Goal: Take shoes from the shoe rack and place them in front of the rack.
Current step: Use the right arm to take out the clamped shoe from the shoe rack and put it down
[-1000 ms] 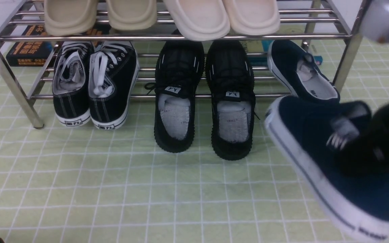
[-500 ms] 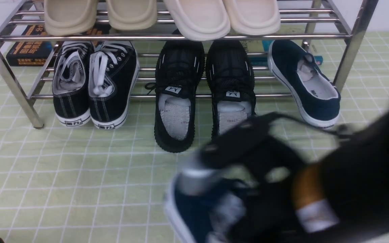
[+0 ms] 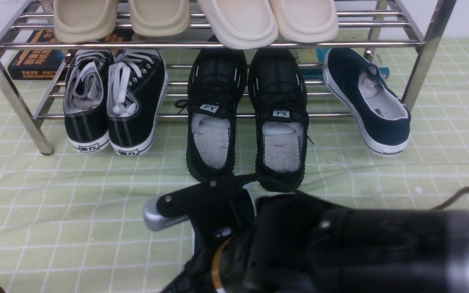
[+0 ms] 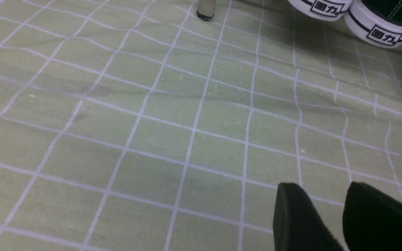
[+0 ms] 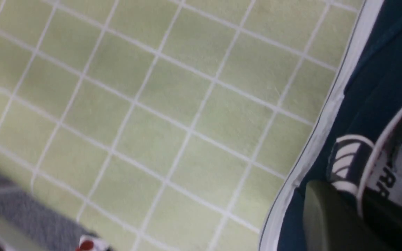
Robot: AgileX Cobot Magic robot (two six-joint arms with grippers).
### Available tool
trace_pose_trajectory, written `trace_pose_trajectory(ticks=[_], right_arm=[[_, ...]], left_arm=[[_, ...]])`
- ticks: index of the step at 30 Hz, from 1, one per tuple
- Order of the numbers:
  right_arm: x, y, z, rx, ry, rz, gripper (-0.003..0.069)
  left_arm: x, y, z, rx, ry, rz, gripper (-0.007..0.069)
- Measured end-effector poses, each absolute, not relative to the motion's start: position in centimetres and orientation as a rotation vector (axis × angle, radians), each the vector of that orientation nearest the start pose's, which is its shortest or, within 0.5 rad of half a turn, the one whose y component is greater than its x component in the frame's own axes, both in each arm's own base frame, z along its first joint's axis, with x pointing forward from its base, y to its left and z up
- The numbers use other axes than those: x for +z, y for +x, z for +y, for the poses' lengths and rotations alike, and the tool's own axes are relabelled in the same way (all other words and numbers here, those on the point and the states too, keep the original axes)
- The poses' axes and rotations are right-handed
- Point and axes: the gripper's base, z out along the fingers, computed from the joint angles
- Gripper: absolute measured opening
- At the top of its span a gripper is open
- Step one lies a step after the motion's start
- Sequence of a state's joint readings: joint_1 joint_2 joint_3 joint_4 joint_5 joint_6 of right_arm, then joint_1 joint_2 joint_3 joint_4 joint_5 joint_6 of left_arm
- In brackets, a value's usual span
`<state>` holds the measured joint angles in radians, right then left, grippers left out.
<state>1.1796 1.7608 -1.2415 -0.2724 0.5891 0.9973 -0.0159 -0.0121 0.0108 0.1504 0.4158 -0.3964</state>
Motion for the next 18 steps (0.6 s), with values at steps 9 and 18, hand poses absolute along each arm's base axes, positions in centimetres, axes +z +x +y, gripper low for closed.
trace_pose_trajectory(ticks=[9, 18], right_arm=[[20.9, 15.6, 35.6, 0.532, -0.437, 2.619, 0.0043], [26.9, 11.5, 34.4, 0.526, -0.602, 2.657, 0.0045]], left_arm=[[17.3, 5.1, 0.5, -0.13, -0.27, 1.876, 0.0239], [17.3, 5.1, 0.5, -0.13, -0.27, 1.876, 0.0239]])
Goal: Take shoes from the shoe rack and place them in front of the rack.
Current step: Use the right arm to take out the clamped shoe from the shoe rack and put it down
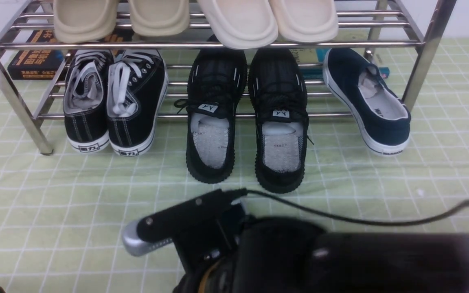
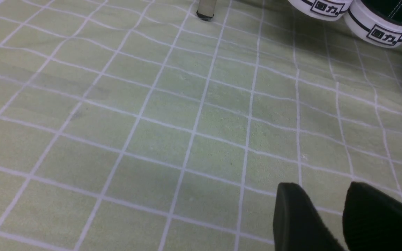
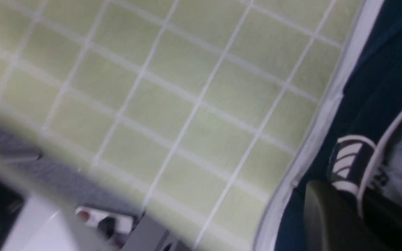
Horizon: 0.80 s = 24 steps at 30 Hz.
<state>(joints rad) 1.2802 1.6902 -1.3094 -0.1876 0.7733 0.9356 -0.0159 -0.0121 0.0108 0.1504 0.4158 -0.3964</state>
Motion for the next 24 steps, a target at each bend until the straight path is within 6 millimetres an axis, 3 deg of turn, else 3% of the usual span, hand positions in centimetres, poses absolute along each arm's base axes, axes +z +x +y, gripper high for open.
trace_pose_trajectory(ticks=[4, 7, 9, 14, 21, 24], right_arm=[[32.1, 10.3, 32.9, 0.59, -0.624, 2.626, 0.0046], [33.4, 10.8, 32.5, 0.544, -0.639, 2.563, 0.0046], [33.2, 11.1, 32.6, 0.513, -0.642, 2.549, 0.0046], [30.4, 11.7, 34.1, 0.421, -0.649, 2.583, 0.0046], [25.0, 12.7, 37.0, 0.307, -0.699, 2.596, 0.0046], [24.1, 12.9, 37.3, 0.285, -0.686, 2.602, 0.0046]], left_arm=[[17.3, 5.1, 0.5, -0.13, -0.27, 1.876, 0.0239], [17.3, 5.1, 0.5, -0.13, -0.27, 1.876, 0.0239], [17.3, 5.1, 0.5, -0.13, -0.27, 1.876, 0.0239], [17.3, 5.1, 0.5, -0.13, -0.27, 1.876, 0.0239], [17.3, 5.1, 0.5, -0.13, -0.27, 1.876, 0.0239], [17.3, 5.1, 0.5, -0.13, -0.27, 1.876, 0.0239]])
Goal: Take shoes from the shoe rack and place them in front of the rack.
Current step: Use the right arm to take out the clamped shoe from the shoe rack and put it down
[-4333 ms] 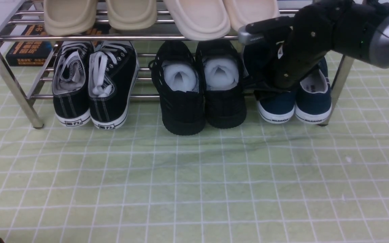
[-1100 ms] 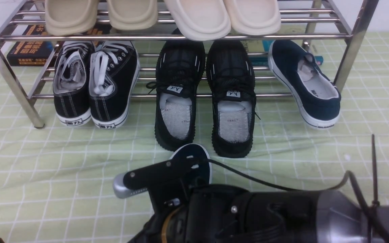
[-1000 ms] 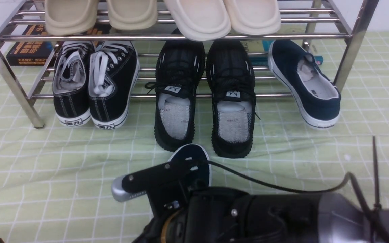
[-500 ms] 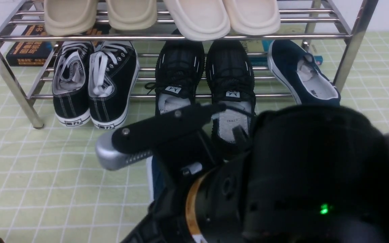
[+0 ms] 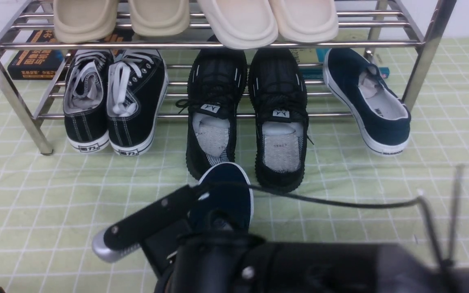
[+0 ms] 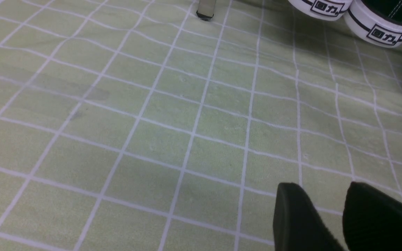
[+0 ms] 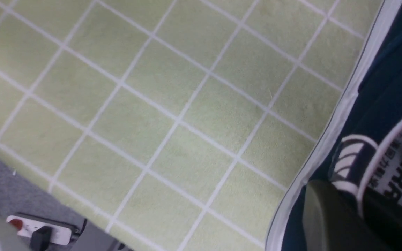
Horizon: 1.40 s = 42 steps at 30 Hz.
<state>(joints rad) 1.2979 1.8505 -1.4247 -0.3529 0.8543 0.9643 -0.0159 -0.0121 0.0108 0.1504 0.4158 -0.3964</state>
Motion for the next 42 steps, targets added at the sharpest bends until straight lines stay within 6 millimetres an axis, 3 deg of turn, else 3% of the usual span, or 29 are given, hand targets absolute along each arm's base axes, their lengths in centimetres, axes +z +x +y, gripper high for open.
trace_pose_trajectory(ticks=[11, 33, 37, 42], right_arm=[[21.6, 13.1, 38.0, 0.239, -0.661, 2.646, 0.0048], [21.4, 13.4, 37.9, 0.246, -0.588, 2.682, 0.0068], [21.4, 13.3, 38.1, 0.28, -0.556, 2.687, 0.0118], [22.6, 12.9, 38.4, 0.345, -0.546, 2.752, 0.0327]], left_arm=[[17.3, 5.1, 0.5, -0.13, -0.27, 1.876, 0.0239], [17.3, 5.1, 0.5, -0.13, -0.27, 1.876, 0.0239], [17.3, 5.1, 0.5, -0.13, -0.27, 1.876, 0.0239], [17.3, 5.1, 0.5, -0.13, -0.27, 1.876, 0.0239]])
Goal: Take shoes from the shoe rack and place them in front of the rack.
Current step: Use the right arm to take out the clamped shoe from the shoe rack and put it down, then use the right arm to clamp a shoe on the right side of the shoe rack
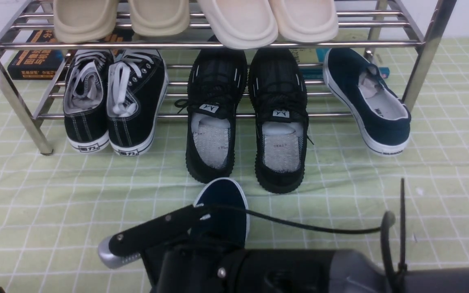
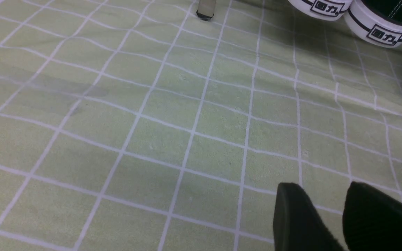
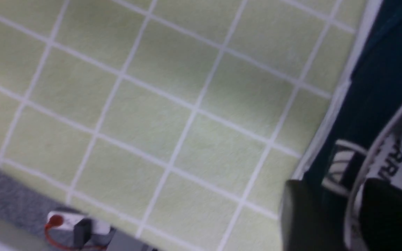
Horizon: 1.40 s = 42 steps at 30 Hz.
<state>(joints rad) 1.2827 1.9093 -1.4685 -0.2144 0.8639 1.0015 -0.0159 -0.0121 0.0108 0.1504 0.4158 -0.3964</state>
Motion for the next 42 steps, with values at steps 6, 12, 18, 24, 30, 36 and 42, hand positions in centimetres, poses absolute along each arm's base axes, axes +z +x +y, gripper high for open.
trace_pose_trajectory(ticks=[6, 12, 18, 24, 30, 36, 42], right_arm=[[29.6, 14.8, 36.0, 0.25, -0.747, 2.743, 0.0428], [35.7, 20.5, 31.0, 0.235, -0.716, 2.596, 0.0273], [36.2, 28.6, 23.1, 0.087, -0.374, 2.634, -0.0003], [35.9, 33.9, 14.6, -0.018, -0.074, 2.671, -0.0013], [34.8, 35.0, 13.4, -0.018, -0.142, 2.717, 0.0025], [32.1, 36.5, 14.2, -0.046, -0.234, 2.763, 0.0223], [29.9, 38.4, 14.8, -0.093, -0.336, 2.715, 0.037]], left_arm=[[17.3, 5.1, 0.5, -0.13, -0.27, 1.876, 0.0239], [17.3, 5.1, 0.5, -0.13, -0.27, 1.876, 0.0239], [17.3, 5.1, 0.5, -0.13, -0.27, 1.876, 0.0239], [17.3, 5.1, 0.5, -0.13, -0.27, 1.876, 0.0239], [17.3, 5.1, 0.5, -0.13, -0.27, 1.876, 0.0239], [17.3, 5.1, 0.5, -0.13, -0.27, 1.876, 0.0239], [17.3, 5.1, 0.5, -0.13, -0.27, 1.876, 0.0239]])
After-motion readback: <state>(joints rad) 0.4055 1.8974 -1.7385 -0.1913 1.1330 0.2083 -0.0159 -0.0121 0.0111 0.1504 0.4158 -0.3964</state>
